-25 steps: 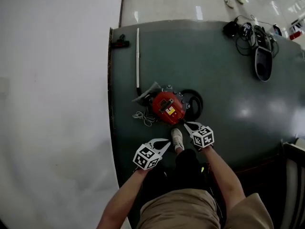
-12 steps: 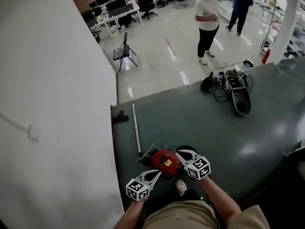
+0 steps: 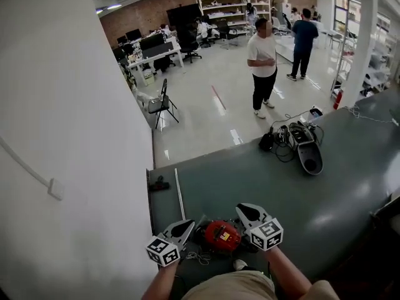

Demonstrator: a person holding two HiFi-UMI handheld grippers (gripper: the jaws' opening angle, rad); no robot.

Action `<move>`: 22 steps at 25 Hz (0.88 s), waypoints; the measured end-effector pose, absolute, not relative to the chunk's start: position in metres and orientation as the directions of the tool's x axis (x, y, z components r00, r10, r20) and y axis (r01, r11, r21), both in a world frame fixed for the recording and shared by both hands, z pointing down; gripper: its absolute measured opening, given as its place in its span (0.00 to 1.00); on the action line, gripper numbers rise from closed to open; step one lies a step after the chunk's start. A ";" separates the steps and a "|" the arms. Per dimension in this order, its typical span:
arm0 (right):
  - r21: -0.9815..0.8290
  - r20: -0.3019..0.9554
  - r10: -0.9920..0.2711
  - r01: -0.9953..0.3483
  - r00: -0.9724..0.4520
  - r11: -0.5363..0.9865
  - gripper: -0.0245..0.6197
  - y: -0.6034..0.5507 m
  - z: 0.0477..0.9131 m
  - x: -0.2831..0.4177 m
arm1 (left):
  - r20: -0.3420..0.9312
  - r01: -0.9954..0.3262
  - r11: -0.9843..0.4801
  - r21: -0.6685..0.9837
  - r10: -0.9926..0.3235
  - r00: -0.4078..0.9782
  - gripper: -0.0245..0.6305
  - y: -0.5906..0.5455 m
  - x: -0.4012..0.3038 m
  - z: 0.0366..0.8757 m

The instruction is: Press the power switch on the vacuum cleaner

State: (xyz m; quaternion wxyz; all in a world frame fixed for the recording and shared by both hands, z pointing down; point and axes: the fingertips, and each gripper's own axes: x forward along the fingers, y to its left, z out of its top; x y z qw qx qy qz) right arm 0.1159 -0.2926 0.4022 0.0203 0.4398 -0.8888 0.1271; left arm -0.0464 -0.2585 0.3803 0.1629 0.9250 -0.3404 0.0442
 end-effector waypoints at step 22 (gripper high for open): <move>-0.096 0.227 -0.817 -0.847 -0.530 0.523 0.14 -0.162 0.397 -0.048 | 0.062 -0.716 -0.673 0.186 -0.719 0.692 0.04 -0.169 -0.279 0.380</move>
